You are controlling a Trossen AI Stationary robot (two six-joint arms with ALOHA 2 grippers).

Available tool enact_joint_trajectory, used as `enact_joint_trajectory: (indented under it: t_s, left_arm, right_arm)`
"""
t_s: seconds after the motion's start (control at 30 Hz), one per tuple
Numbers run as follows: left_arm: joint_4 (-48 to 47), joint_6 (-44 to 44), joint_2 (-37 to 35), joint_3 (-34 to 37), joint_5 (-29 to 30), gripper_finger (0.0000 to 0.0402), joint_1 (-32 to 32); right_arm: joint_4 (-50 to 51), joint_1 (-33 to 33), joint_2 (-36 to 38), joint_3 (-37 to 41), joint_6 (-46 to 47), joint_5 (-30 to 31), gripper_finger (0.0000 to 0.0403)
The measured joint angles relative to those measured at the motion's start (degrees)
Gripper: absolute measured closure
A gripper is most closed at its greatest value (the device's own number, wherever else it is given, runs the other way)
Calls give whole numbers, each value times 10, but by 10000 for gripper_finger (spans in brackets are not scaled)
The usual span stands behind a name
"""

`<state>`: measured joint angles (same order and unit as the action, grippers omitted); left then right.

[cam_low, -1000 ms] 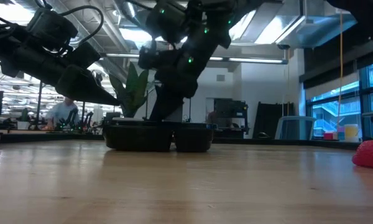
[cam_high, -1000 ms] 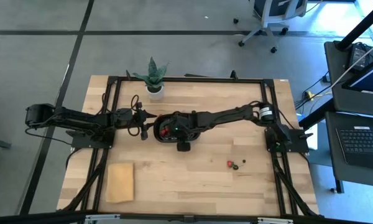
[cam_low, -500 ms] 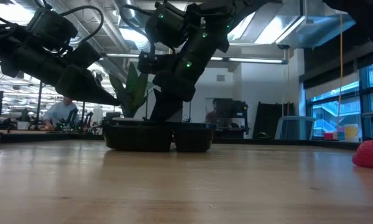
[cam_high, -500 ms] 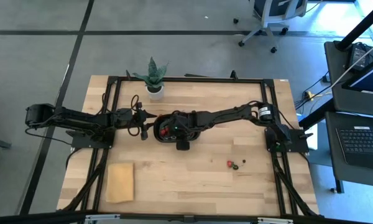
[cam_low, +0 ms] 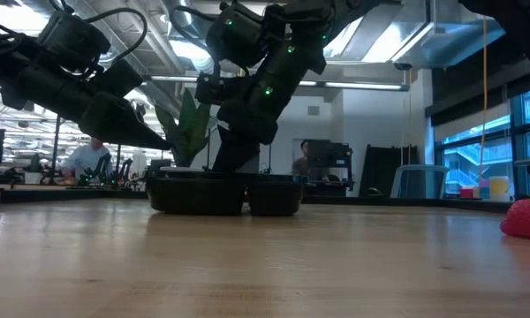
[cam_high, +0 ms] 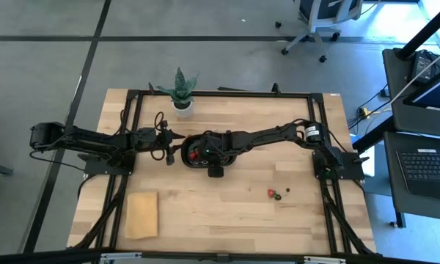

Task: Pick and placing Produce into tupperware
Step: Put the top blueberry into the black bin, then put the blueberry into the black bin

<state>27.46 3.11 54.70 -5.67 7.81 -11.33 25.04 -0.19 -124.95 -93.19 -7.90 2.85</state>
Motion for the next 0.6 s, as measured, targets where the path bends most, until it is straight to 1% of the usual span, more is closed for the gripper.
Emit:
enact_joint_trajectory:
  t_s: [0.13, 0.27, 0.33, 0.43, 0.6]
  left_arm:
    - [0, 0, 0, 0, 0, 255, 0]
    - [0, 0, 0, 0, 0, 255, 0]
    - [0, 0, 0, 0, 0, 255, 0]
    - [0, 0, 0, 0, 0, 255, 0]
    - [-3, -1, 0, 0, 0, 255, 2]
  right_arm:
    - [-3, 0, 0, 0, -1, 8, 230]
    - [14, 0, 10, 0, -3, 46, 207]
    - [21, 0, 26, 0, -4, 65, 201]
    - [42, 0, 55, -1, -4, 71, 197]
    - [124, 0, 127, -1, 17, 72, 197]
